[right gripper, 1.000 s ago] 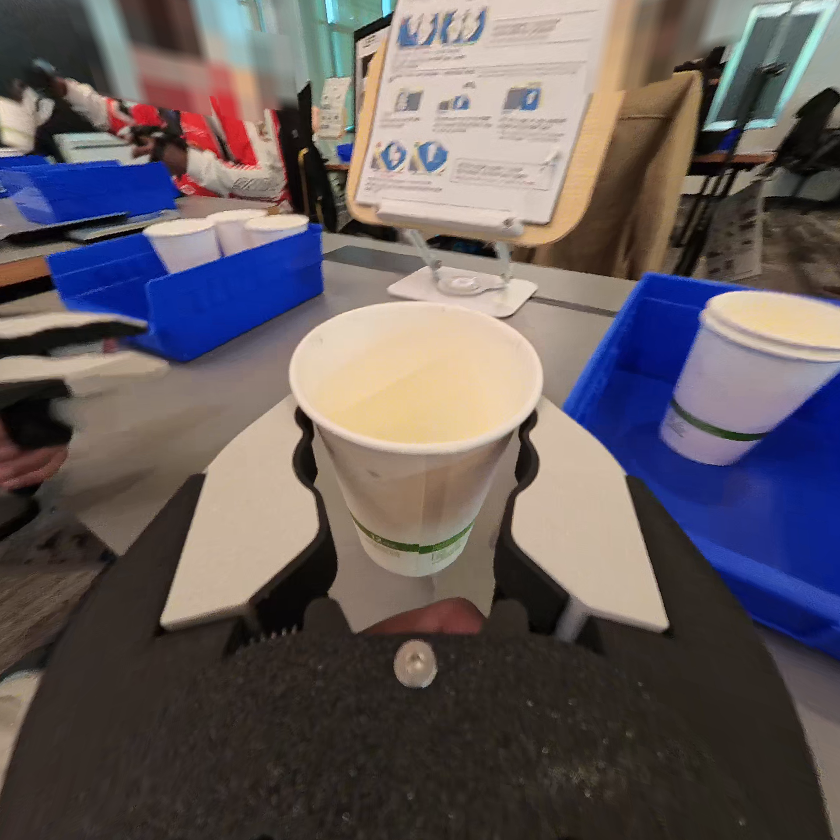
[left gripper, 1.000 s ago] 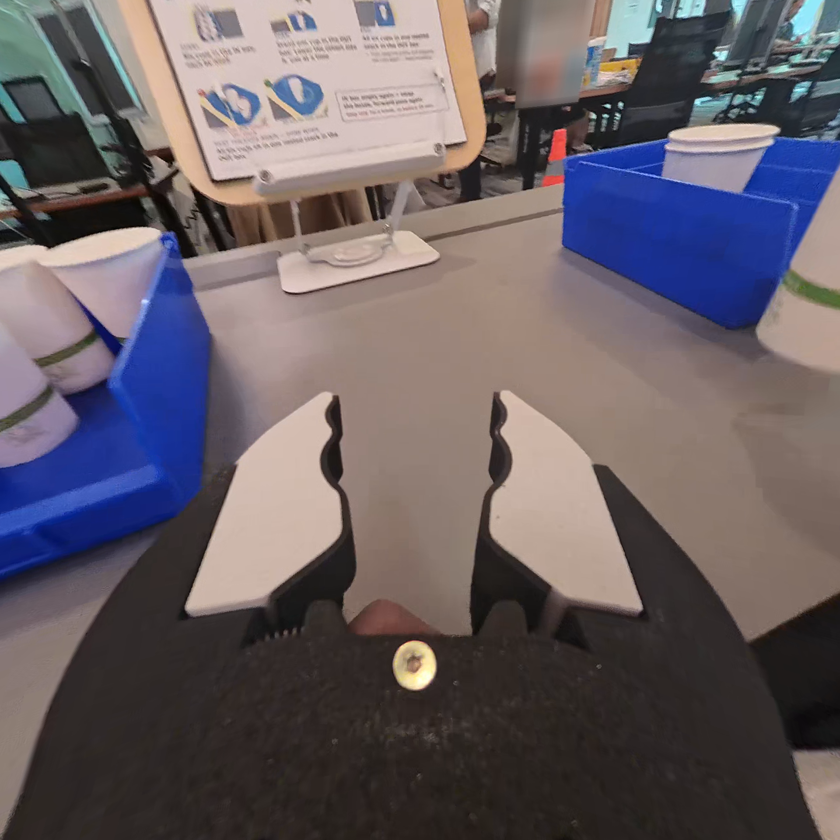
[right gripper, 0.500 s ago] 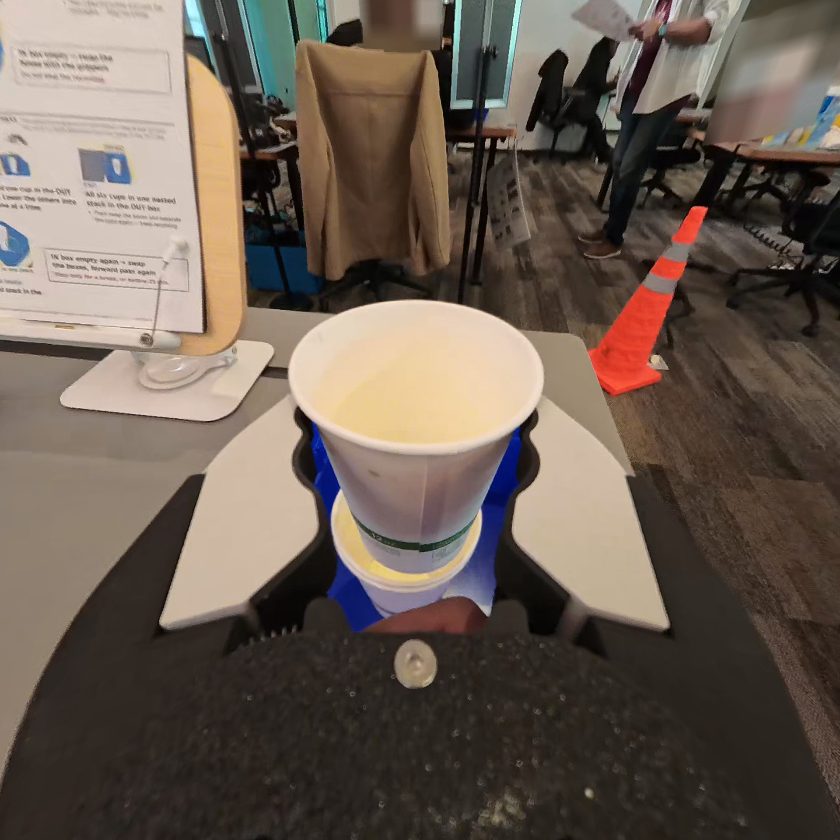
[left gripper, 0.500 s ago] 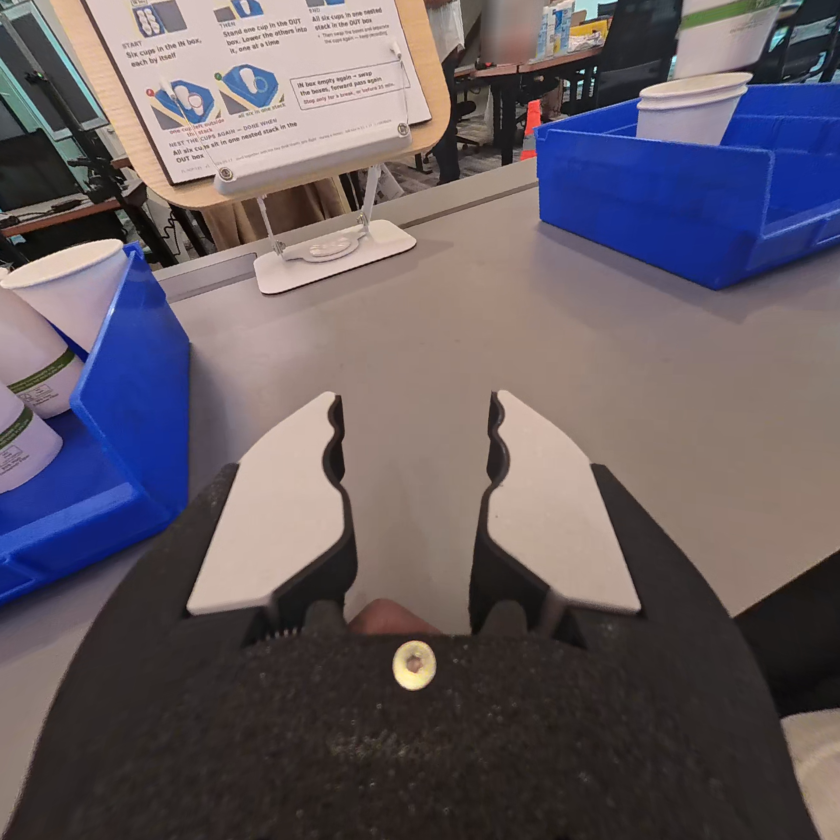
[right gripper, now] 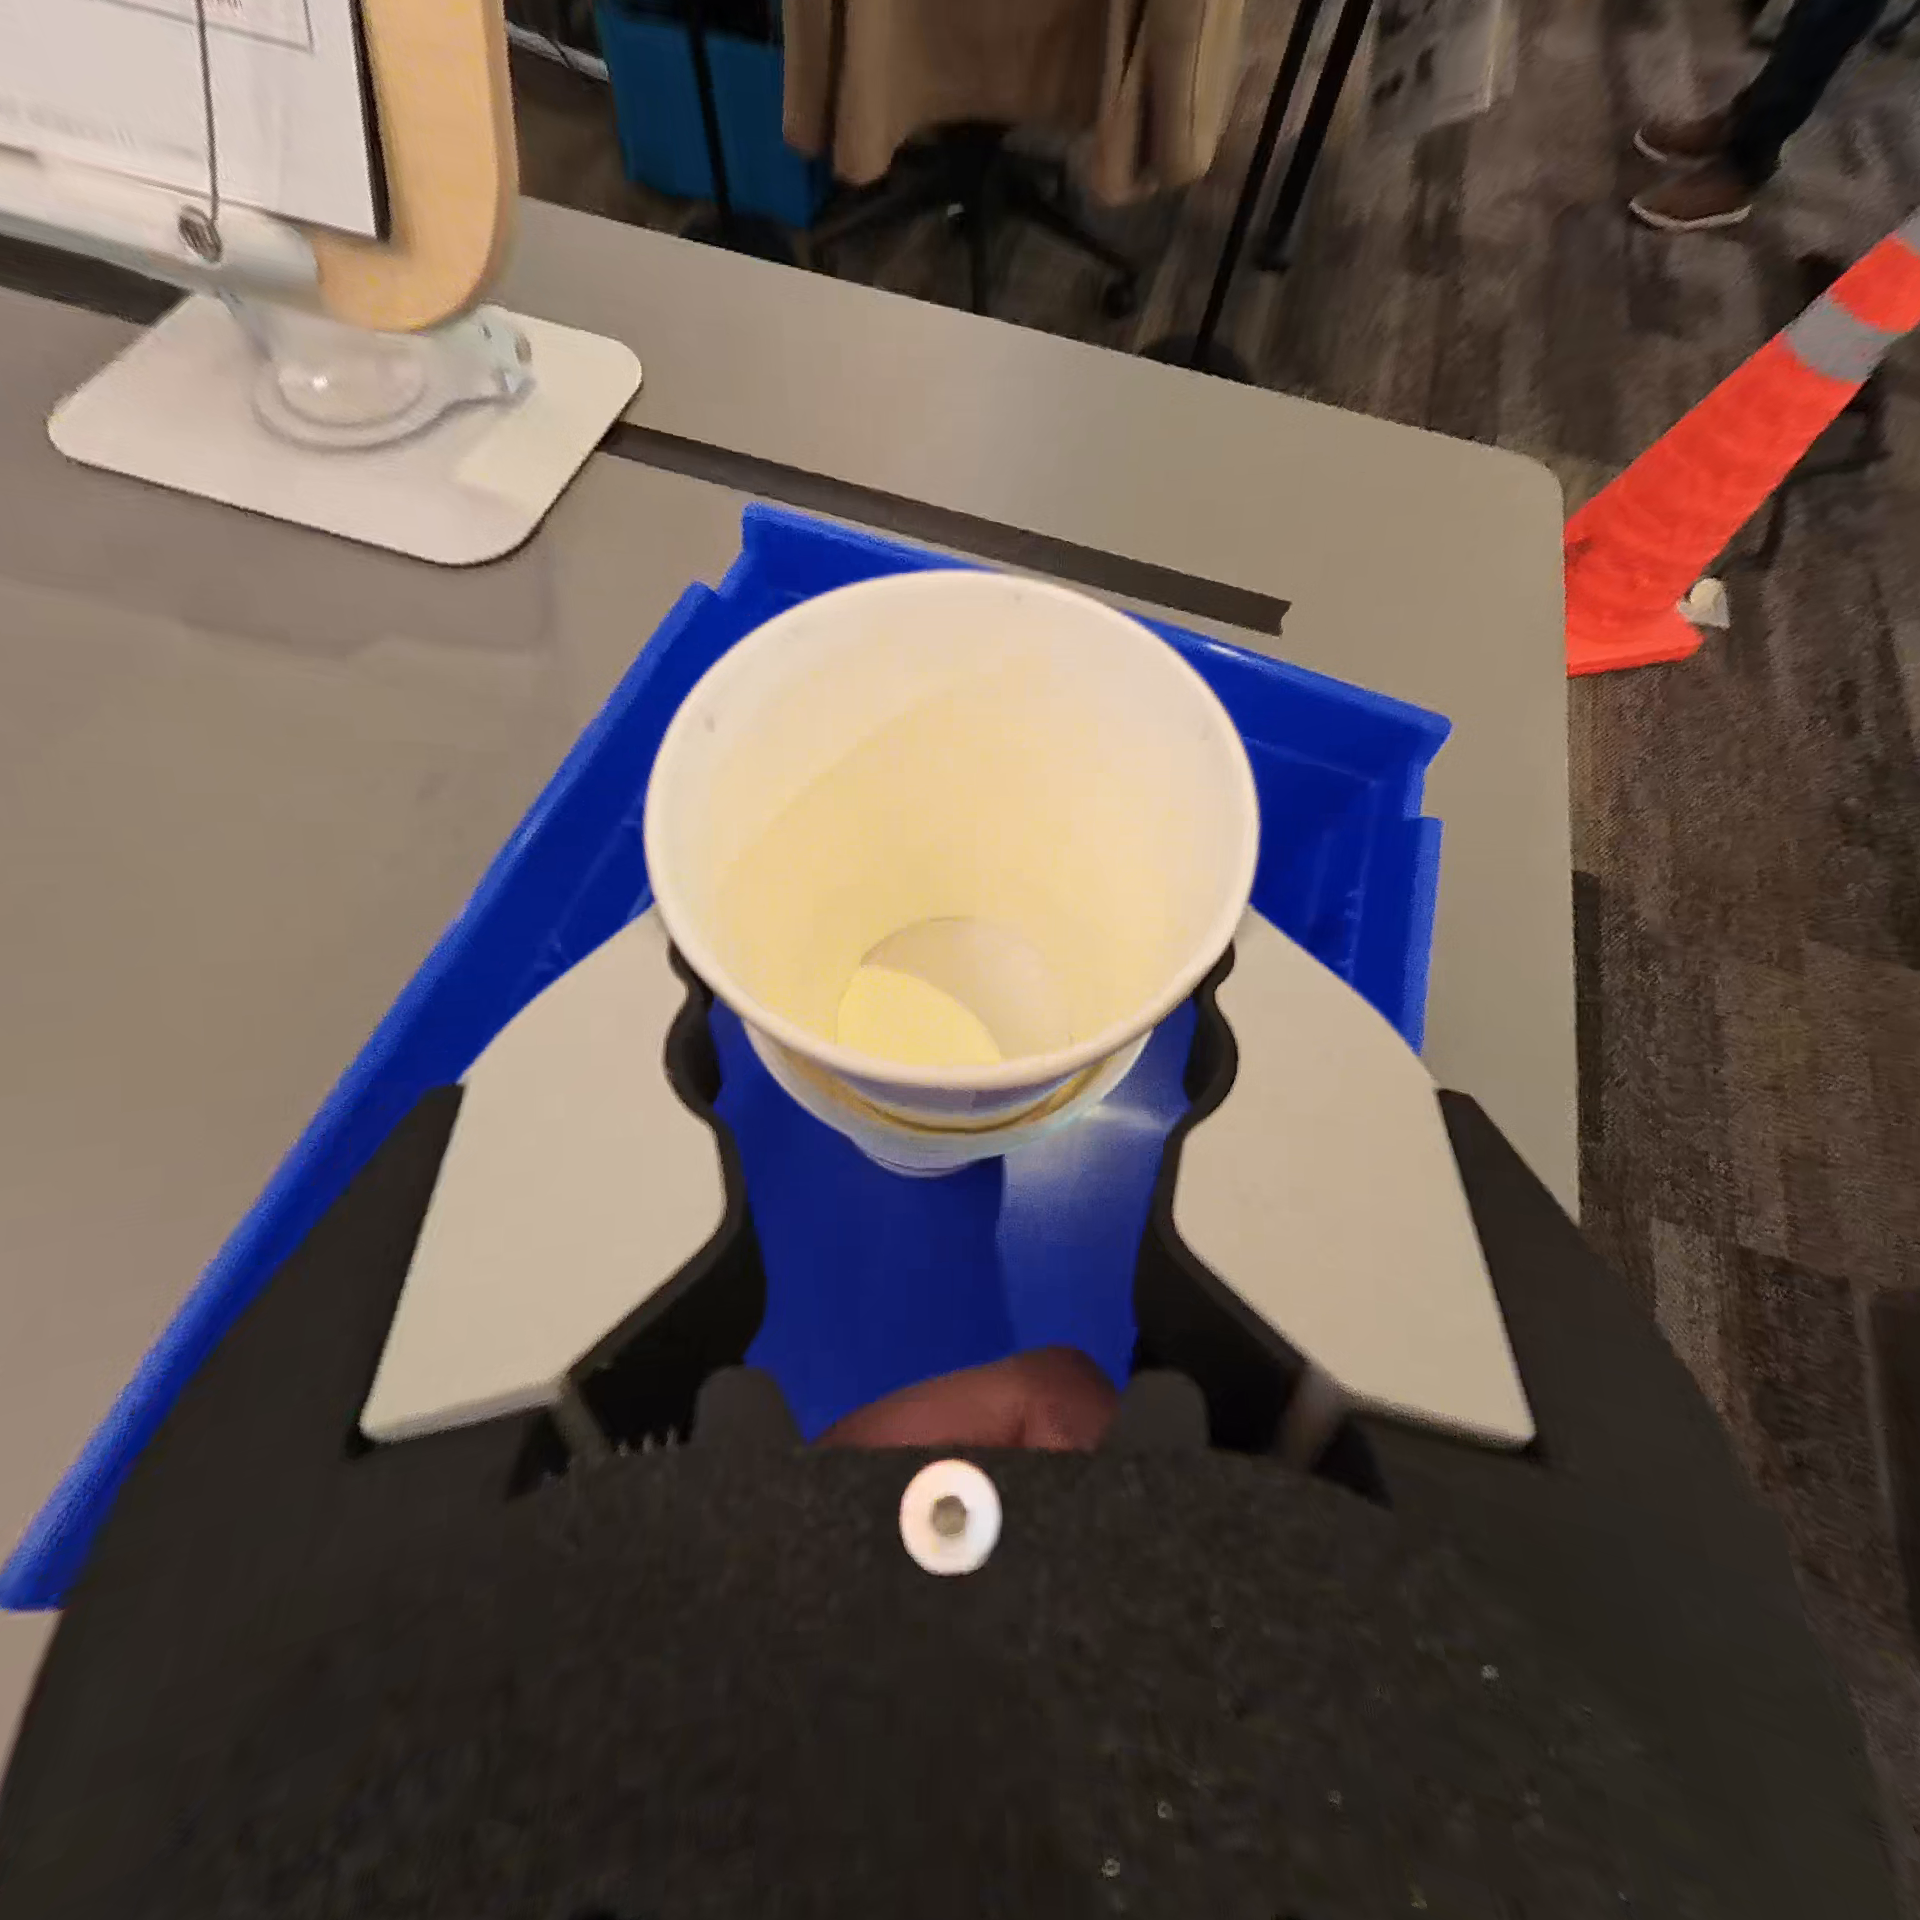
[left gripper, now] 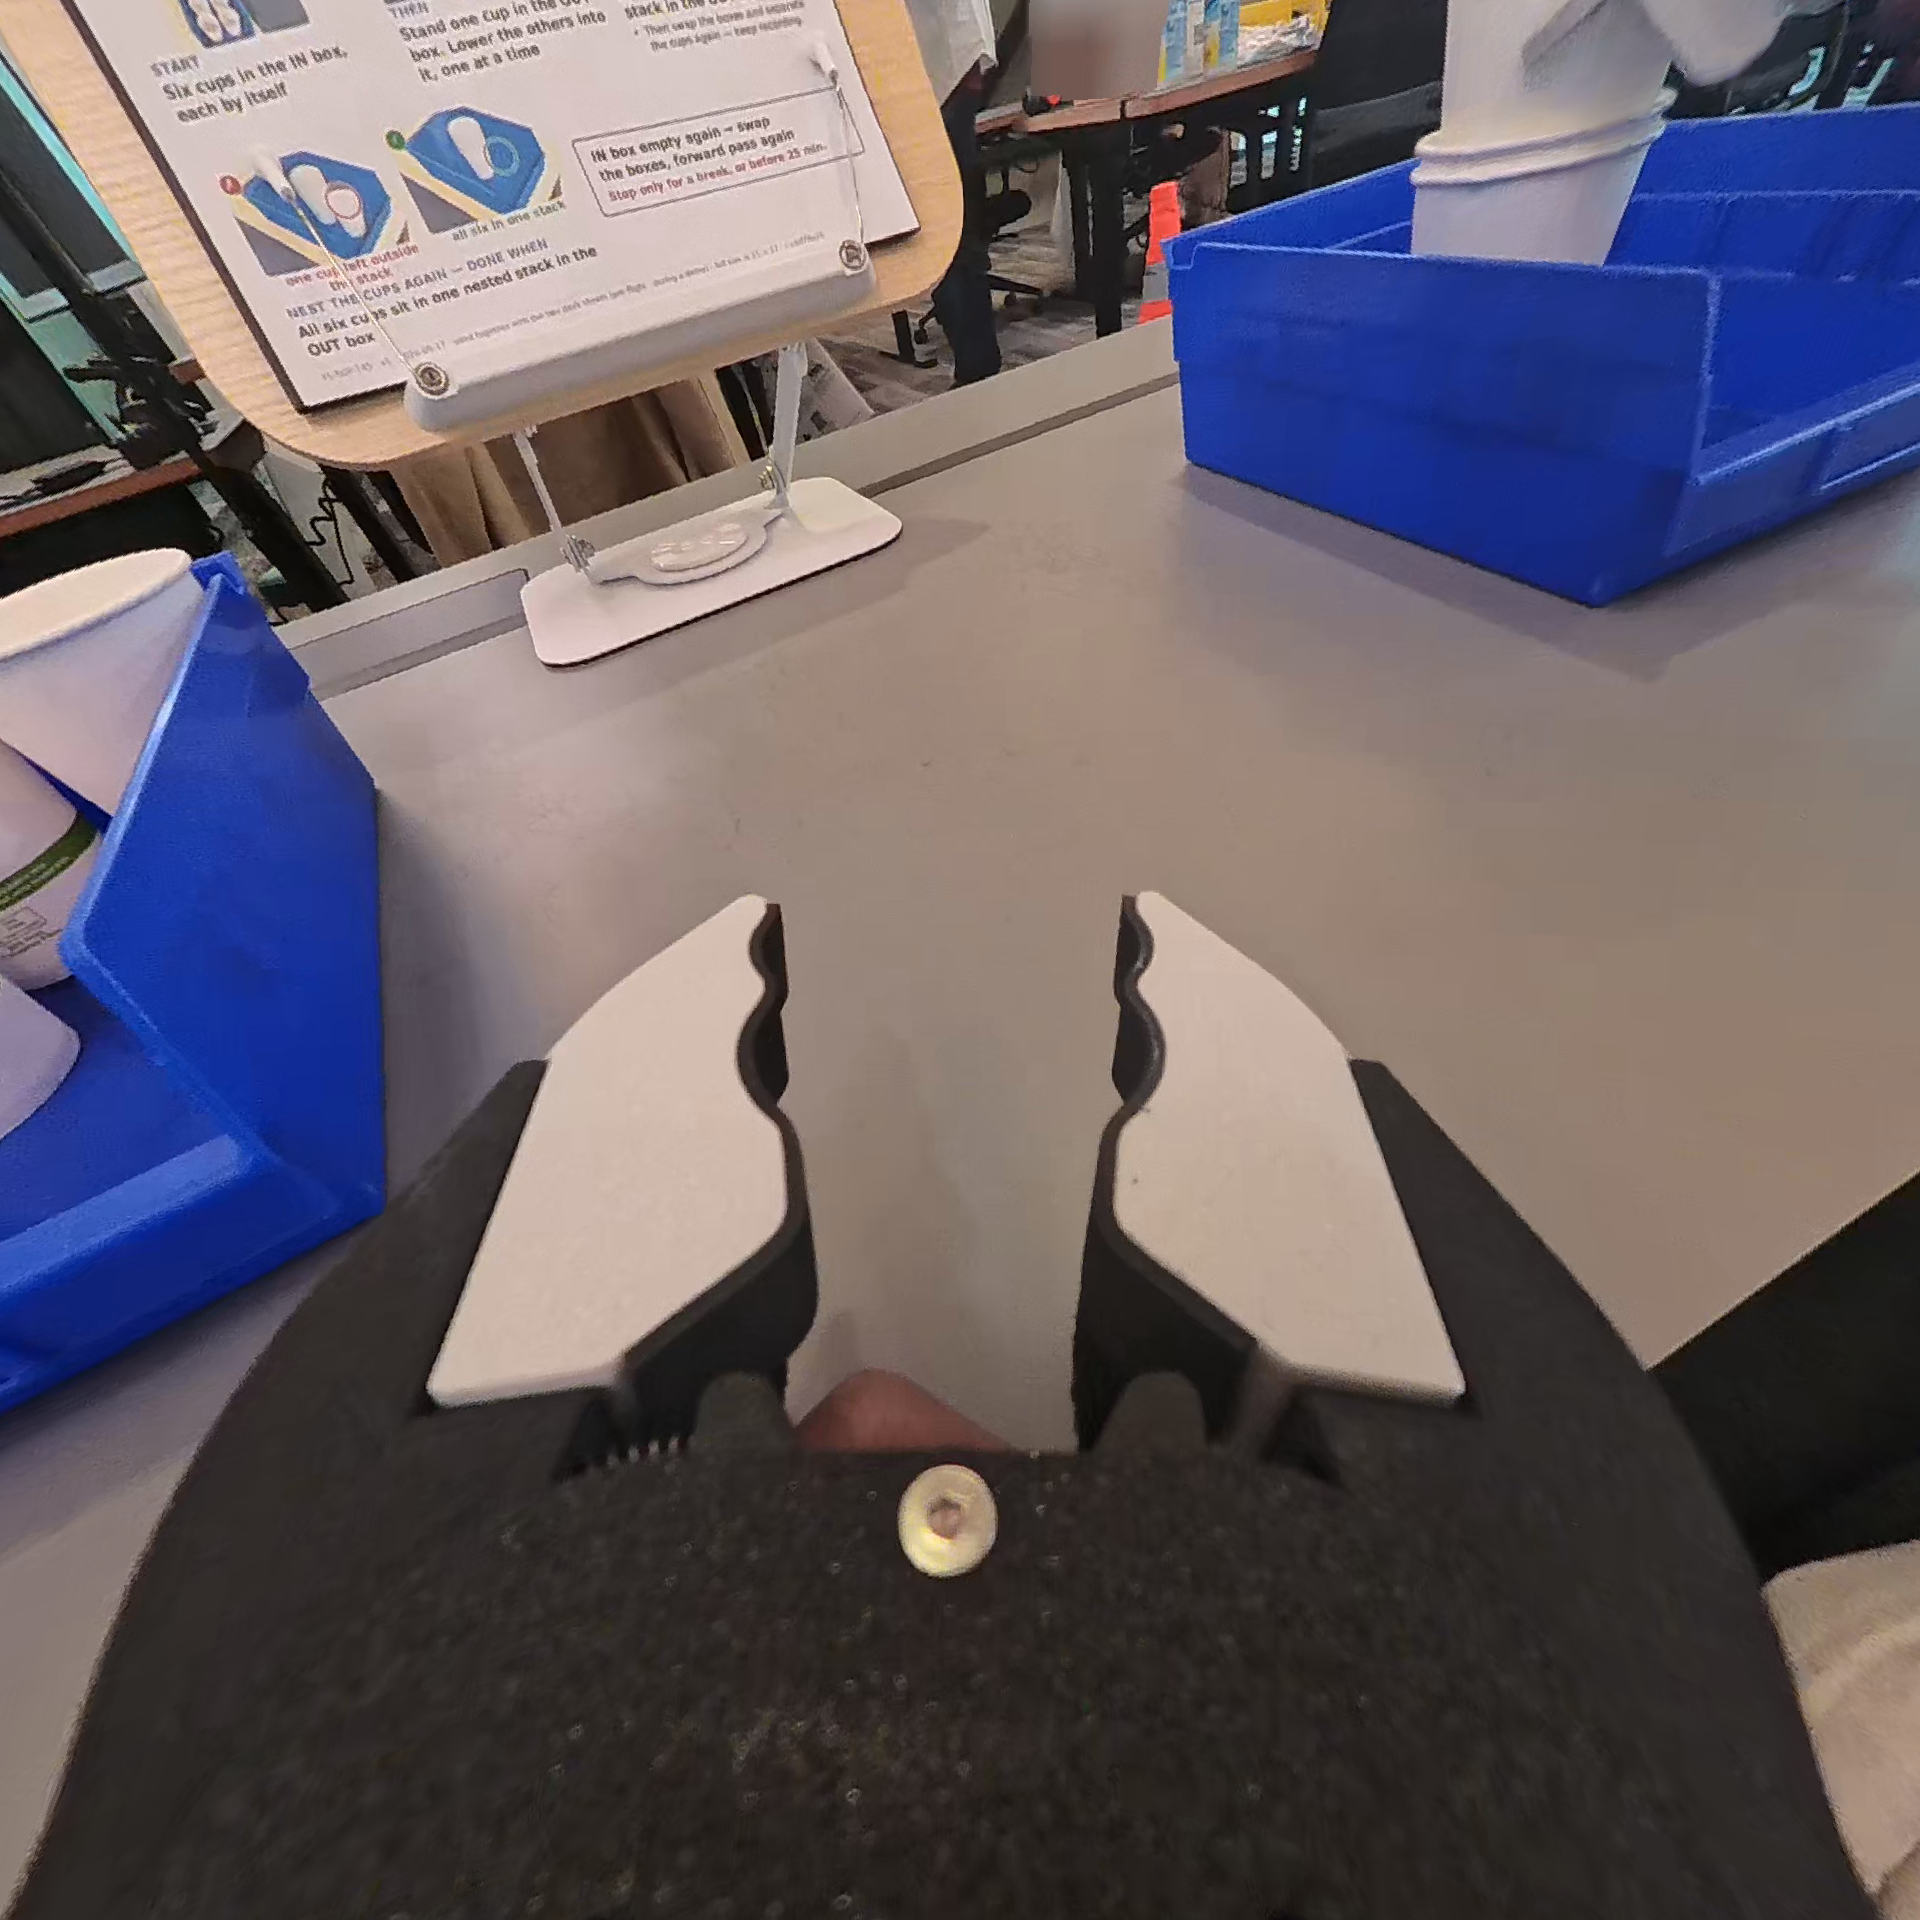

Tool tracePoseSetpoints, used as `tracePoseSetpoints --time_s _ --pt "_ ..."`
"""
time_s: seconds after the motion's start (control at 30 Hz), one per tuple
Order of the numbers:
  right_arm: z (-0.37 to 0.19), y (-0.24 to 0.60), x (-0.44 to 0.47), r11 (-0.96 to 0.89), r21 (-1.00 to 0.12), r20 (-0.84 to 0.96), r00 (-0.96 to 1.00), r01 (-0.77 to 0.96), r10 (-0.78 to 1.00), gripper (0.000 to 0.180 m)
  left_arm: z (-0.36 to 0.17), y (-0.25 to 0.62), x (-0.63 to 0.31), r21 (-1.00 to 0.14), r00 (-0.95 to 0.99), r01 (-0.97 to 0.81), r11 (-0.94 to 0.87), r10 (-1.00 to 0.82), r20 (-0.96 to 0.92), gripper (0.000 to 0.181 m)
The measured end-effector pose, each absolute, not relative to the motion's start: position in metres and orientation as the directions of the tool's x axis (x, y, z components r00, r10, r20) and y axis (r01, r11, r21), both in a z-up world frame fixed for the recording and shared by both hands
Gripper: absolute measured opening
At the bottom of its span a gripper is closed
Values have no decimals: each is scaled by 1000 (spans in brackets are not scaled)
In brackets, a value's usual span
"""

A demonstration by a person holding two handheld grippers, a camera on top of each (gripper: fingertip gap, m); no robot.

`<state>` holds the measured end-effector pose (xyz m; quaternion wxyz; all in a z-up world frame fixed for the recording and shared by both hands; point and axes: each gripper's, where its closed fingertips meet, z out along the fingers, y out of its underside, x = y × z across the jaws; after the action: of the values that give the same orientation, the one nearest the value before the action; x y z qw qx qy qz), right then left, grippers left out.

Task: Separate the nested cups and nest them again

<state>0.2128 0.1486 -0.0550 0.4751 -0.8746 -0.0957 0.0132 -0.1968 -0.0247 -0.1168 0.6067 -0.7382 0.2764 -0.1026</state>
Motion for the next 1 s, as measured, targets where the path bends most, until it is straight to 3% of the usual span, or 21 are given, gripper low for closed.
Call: tracePoseSetpoints --time_s 0.37,0.6,0.7,0.83,1.0 --pt "-87 131 218 -680 -659 132 939 323 318 89 -118 -27 -193 -947 814 -305 -103 -543 -204 60" --pt "-83 114 234 -699 -629 174 937 342 302 88 -121 -27 -193 -947 813 -299 -120 -552 -187 61" --pt "-55 101 226 -580 -741 228 939 339 257 87 -118 -25 -197 -950 821 -290 -120 -541 -183 61" --pt "-28 55 147 -325 -919 111 938 223 328 82 -111 -18 -208 -962 850 -243 -126 -505 -149 61" --pt "-61 -22 39 -190 -977 -15 868 92 496 77 -99 -8 -237 -974 898 -180 -140 -428 -104 62"
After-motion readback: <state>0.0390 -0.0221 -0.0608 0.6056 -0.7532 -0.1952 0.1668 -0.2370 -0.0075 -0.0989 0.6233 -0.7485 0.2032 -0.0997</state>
